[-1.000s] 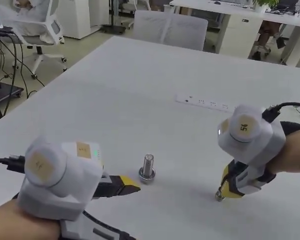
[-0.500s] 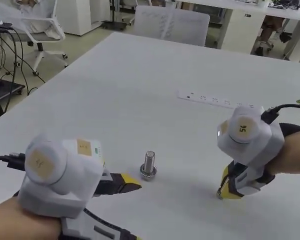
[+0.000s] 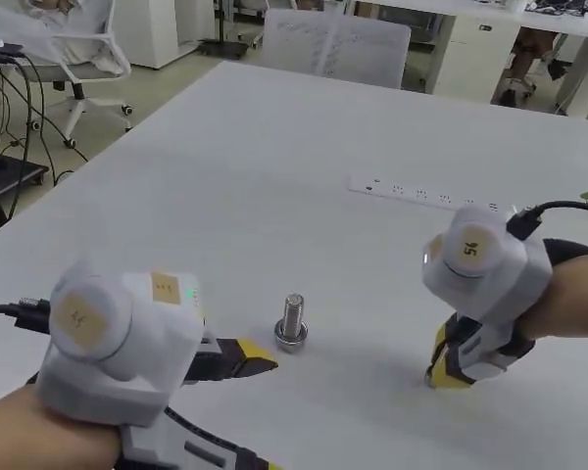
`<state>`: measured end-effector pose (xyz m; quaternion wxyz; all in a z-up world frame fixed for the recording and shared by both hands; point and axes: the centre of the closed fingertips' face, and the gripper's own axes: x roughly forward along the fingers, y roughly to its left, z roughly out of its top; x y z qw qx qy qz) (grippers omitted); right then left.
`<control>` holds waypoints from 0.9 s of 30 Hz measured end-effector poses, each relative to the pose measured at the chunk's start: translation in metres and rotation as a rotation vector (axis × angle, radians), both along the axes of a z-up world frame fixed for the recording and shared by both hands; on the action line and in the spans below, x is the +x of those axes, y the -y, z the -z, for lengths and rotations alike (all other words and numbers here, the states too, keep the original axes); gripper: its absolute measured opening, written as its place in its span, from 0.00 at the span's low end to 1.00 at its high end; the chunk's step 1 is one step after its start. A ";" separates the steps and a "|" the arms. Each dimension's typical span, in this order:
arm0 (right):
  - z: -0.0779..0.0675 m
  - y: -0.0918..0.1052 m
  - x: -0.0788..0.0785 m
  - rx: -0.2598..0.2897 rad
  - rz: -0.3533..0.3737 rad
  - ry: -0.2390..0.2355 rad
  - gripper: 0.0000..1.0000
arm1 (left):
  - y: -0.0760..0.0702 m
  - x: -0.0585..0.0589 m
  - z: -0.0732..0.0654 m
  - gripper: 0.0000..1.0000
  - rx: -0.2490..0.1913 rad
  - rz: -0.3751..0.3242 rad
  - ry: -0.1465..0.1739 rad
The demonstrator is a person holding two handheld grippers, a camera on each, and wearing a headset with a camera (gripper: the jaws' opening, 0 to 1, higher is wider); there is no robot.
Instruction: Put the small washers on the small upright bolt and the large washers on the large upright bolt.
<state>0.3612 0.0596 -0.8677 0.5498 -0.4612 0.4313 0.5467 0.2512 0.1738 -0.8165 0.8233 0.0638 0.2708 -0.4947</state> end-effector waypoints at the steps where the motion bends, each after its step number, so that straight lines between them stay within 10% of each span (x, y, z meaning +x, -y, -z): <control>1: 0.001 0.000 0.000 -0.003 -0.001 0.000 0.15 | 0.000 0.000 0.000 0.73 0.000 0.000 0.000; 27: 0.004 -0.001 -0.005 0.026 0.029 -0.012 0.33 | 0.002 -0.001 0.000 0.73 0.002 0.006 -0.002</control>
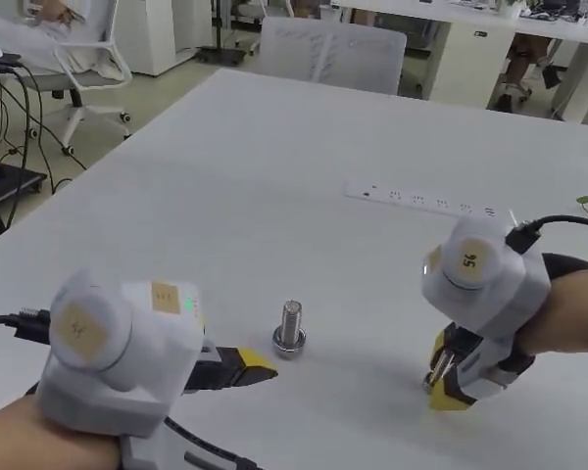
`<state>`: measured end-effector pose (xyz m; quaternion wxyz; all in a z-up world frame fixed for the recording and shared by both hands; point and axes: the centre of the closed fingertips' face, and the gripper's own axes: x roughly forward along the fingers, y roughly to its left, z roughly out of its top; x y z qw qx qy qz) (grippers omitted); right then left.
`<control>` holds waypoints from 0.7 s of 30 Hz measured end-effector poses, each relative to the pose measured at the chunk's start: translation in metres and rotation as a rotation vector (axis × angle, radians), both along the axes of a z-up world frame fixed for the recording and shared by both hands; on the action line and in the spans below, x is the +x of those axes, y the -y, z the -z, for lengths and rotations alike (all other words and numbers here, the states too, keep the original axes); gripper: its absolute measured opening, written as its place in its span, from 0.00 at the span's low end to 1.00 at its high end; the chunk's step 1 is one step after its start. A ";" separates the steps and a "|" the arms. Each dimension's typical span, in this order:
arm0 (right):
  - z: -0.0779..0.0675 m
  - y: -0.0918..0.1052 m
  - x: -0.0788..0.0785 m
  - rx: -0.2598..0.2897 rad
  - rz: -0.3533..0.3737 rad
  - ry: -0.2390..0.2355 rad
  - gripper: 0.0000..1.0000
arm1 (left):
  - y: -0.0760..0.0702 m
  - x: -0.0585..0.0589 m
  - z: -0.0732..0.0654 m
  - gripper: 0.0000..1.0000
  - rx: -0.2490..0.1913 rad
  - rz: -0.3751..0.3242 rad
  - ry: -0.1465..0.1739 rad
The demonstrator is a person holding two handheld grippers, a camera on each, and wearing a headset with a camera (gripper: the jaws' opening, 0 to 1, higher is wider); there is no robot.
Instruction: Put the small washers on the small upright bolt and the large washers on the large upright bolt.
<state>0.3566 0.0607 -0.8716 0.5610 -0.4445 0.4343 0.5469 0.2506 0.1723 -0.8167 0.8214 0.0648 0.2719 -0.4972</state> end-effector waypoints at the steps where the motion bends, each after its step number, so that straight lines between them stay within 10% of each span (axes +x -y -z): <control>1: 0.000 0.001 -0.001 0.002 0.004 -0.002 0.34 | 0.000 0.000 0.000 0.73 0.000 0.001 0.000; 21: 0.001 -0.002 -0.006 0.148 0.108 -0.027 0.84 | 0.001 0.001 0.000 0.73 -0.001 0.002 0.001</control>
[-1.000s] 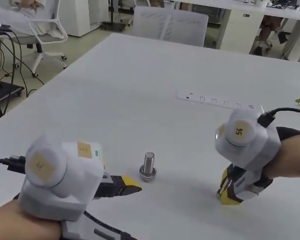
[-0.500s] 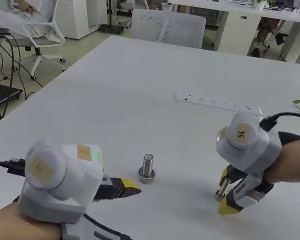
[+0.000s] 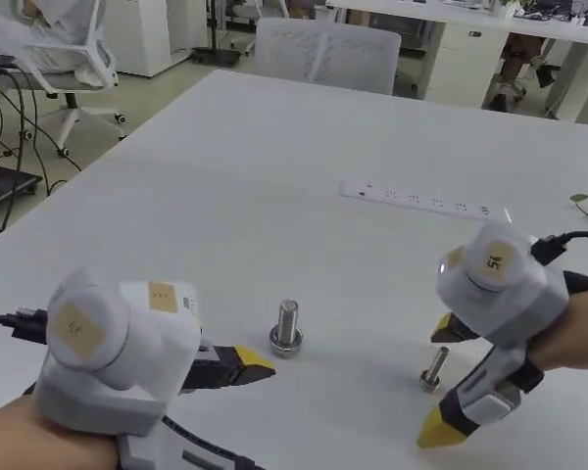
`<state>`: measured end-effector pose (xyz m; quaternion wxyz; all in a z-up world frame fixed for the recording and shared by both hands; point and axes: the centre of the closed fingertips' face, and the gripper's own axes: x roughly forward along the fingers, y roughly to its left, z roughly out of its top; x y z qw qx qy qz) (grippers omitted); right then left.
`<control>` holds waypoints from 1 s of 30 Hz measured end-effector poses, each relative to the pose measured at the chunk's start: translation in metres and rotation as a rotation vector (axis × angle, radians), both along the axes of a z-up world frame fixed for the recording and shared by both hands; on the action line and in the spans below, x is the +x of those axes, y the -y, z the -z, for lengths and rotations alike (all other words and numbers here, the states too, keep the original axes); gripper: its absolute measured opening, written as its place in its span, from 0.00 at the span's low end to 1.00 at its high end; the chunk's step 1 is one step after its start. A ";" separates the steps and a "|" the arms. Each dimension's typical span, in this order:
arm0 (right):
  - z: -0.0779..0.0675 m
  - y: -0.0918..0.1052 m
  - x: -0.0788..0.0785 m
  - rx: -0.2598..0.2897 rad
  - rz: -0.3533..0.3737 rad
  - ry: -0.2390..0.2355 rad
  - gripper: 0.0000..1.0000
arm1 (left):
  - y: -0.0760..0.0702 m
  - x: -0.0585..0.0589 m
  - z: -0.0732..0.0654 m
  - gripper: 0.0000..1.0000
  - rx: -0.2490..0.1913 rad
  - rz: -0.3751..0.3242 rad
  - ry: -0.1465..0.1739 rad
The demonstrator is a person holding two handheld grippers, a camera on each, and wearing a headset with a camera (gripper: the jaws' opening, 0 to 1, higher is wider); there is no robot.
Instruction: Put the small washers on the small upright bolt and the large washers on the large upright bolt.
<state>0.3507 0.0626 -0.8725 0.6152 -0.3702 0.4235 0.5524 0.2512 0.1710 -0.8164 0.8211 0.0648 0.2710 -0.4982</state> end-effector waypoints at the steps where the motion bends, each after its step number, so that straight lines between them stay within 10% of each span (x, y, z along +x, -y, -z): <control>1: 0.000 0.000 0.000 0.009 0.006 0.002 0.86 | 0.000 0.000 0.000 0.73 0.000 0.000 0.000; 7: -0.005 -0.007 -0.001 0.098 0.049 0.014 1.00 | 0.001 0.000 0.000 0.73 -0.001 0.002 0.002; 30: -0.030 0.000 -0.014 0.230 0.155 0.083 1.00 | -0.001 0.004 -0.010 0.75 -0.016 -0.018 0.027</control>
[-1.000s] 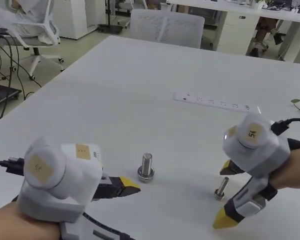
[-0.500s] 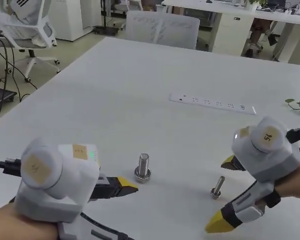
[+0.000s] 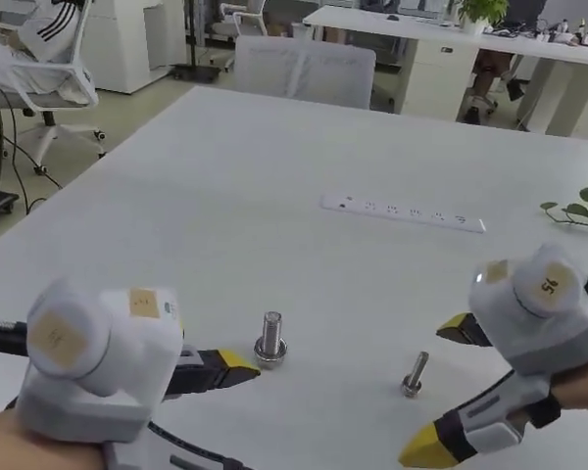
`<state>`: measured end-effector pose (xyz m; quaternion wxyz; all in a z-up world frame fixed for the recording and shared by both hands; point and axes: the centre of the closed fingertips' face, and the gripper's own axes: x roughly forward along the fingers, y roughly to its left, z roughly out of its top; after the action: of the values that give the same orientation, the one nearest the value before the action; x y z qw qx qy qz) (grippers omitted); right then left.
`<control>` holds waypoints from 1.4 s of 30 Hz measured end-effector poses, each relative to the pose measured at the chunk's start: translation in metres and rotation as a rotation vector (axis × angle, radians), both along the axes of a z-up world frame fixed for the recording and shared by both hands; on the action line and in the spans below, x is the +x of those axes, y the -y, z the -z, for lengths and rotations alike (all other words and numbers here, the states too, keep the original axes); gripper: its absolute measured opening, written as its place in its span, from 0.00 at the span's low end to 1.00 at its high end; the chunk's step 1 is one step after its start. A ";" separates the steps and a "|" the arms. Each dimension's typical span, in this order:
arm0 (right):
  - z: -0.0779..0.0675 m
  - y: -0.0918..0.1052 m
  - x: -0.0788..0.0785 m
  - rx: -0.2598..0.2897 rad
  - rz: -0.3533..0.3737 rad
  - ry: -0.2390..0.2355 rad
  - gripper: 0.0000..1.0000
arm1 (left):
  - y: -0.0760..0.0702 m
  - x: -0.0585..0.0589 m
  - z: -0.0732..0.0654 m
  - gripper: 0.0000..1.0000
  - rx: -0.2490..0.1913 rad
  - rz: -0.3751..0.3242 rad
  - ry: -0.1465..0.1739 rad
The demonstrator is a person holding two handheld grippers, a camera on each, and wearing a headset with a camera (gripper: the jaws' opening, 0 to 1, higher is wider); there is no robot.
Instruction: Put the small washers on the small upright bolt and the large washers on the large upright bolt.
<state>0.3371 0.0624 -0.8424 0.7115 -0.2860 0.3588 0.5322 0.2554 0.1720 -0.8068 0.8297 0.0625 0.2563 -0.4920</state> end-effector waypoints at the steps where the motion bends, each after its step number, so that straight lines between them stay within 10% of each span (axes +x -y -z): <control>1: -0.001 0.001 -0.002 0.002 0.007 0.003 1.00 | 0.000 0.000 -0.001 0.75 -0.001 -0.001 0.003; 24: -0.046 0.001 -0.044 0.145 0.098 0.113 1.00 | -0.024 0.005 -0.036 0.77 -0.020 -0.076 0.087; 42: -0.062 0.014 -0.063 0.281 0.242 0.189 1.00 | -0.040 -0.013 -0.043 0.82 -0.083 -0.175 0.075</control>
<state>0.2739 0.0489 -0.7803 0.8337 -0.1873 0.2442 0.4586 0.2427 0.2119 -0.7637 0.8804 0.0238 0.2088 -0.4251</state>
